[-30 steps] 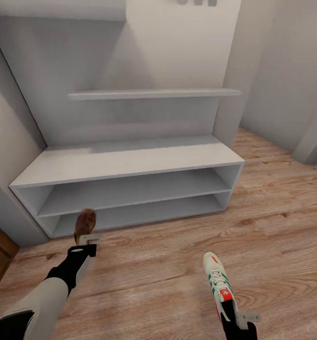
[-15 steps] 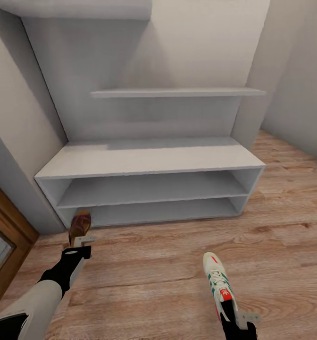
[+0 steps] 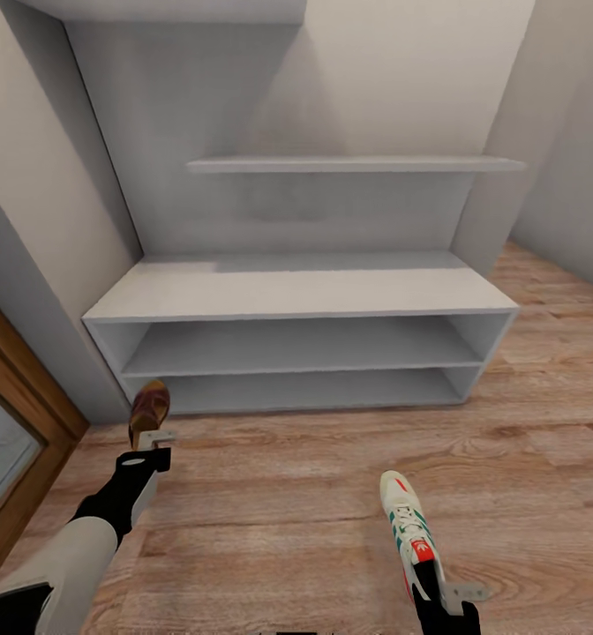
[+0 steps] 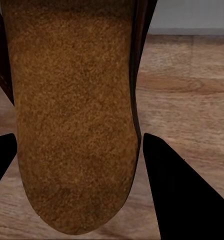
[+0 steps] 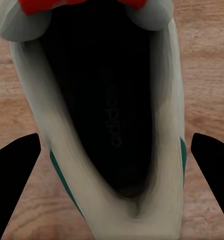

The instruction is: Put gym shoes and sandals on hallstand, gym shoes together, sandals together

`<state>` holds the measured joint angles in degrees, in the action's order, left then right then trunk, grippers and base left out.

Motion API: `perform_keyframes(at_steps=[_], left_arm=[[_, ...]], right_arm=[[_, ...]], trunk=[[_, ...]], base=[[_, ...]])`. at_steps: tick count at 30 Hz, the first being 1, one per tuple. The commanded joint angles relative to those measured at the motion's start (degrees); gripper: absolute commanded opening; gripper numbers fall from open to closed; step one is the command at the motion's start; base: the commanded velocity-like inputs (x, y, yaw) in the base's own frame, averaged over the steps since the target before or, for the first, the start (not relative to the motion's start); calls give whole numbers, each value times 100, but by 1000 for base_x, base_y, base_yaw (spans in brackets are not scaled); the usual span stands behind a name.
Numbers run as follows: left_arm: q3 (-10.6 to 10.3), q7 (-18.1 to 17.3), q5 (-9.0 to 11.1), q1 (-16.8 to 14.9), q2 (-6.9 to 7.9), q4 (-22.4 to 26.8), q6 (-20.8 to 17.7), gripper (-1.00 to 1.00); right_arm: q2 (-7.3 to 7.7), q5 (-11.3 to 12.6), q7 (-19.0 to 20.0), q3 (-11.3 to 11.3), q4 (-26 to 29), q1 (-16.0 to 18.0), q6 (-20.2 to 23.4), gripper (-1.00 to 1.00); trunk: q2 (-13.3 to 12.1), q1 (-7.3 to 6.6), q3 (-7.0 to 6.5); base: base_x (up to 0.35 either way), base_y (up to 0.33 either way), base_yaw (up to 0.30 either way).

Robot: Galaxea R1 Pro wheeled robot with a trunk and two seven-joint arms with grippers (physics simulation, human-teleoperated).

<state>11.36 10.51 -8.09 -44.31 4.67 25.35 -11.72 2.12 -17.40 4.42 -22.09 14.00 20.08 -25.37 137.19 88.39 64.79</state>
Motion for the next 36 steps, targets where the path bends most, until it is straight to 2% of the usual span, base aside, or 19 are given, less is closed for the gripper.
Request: perform_keyframes(at_steps=[1, 3, 12, 23, 31, 36], left_arm=[[21, -9, -79, -10, -16, 20, -46, -100], [18, -7, -80, -17, -29, 27, -52, -100], [-19, 0, -91, 24, -54, 40, 17, -100], [-29, 11, -107, -19, -63, 37, -16, -100], [-30, 25, -113, -49, -79, 48, -3, -100], [-31, 29, -113, -51, -79, 49, -5, -100]], right_arm=[[-1, -17, 50, -50, -3, 4, -21, -100], [-1, -17, 46, -53, -3, 4, -21, -100], [9, -9, 42, -67, -3, 4, -21, -100], [19, -27, 68, -49, 6, 4, -29, -100], [25, -28, 65, -50, 6, 4, -29, -100], [25, -33, 60, -50, 0, 4, -29, -100]], trunk=[[43, 21, 27], [124, 65, 75], [124, 65, 148], [124, 65, 158], [124, 65, 158], [124, 65, 158]], base=[[0, 0, 5], [0, 0, 3], [2, 0, -27], [275, 0, -7], [52, 0, 0], [244, 0, 0]])
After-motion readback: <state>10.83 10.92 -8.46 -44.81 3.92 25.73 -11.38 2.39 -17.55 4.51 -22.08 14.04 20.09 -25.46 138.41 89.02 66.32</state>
